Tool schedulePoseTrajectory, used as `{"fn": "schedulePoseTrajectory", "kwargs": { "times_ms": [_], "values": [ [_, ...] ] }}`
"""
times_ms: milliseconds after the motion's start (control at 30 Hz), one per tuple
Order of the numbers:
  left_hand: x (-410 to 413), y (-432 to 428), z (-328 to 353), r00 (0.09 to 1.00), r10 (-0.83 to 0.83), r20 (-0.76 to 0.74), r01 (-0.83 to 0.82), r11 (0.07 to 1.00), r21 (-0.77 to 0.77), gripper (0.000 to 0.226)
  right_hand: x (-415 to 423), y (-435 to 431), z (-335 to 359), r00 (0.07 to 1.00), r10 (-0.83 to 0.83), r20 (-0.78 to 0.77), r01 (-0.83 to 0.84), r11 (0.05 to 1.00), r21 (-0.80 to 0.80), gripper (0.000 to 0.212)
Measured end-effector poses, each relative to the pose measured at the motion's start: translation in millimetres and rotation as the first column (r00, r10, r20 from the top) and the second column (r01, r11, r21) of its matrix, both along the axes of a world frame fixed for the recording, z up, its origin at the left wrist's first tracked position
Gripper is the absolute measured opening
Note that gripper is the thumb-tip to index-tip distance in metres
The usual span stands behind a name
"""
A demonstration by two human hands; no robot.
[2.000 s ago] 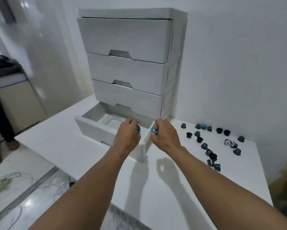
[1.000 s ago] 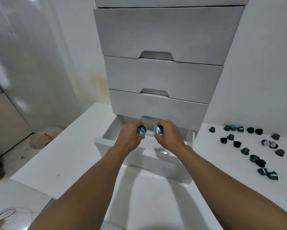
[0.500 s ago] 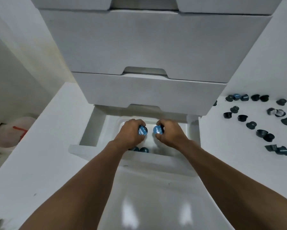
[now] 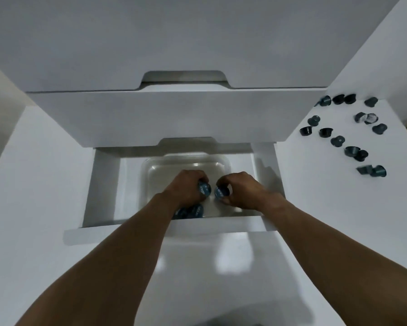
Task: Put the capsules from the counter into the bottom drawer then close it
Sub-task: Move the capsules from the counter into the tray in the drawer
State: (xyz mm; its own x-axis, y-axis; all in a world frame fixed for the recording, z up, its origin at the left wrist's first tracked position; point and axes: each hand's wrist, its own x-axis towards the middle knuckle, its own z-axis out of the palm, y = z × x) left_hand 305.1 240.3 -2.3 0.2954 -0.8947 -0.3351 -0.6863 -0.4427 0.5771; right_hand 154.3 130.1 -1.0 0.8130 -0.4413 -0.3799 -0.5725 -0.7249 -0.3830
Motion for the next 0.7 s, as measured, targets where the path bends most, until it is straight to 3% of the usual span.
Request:
{"fn": "schedulePoseTrajectory", "kwargs": {
  "times_ms": [700],
  "values": [
    [5, -14, -22, 0.99, -0.13, -0.048, 0.135, 0.983, 0.124, 0.022, 2, -8, -5, 0.996, 0.053, -0.068, -0.051, 0.998, 0.026, 0.032]
  ]
}}
